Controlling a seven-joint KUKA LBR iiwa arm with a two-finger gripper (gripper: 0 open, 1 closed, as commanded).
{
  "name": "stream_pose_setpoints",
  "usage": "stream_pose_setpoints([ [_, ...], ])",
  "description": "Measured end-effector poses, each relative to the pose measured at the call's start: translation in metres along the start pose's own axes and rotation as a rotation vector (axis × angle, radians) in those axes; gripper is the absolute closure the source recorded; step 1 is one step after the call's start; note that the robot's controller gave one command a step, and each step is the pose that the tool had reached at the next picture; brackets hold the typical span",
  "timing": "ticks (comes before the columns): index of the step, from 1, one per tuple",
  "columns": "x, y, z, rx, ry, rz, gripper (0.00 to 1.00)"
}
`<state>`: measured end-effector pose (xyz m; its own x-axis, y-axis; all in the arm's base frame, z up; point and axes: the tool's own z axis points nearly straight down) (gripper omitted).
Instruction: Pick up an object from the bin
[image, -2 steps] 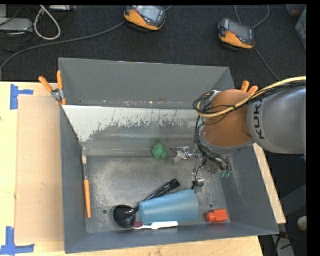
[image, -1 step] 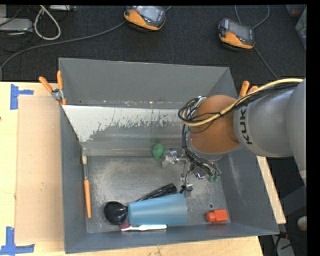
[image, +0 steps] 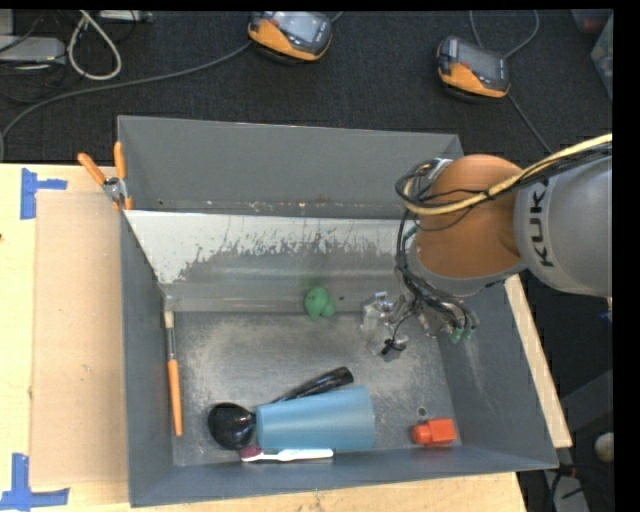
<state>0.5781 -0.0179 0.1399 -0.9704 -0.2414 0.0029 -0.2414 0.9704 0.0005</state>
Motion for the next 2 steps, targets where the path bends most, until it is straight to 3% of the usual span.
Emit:
stream_pose_setpoints([
  [1,0.0,-0.0001,0.0,0.0,0.0,0.001,0.0],
  [2,0.0,-0.0001,0.0,0.0,0.0,0.001,0.0],
])
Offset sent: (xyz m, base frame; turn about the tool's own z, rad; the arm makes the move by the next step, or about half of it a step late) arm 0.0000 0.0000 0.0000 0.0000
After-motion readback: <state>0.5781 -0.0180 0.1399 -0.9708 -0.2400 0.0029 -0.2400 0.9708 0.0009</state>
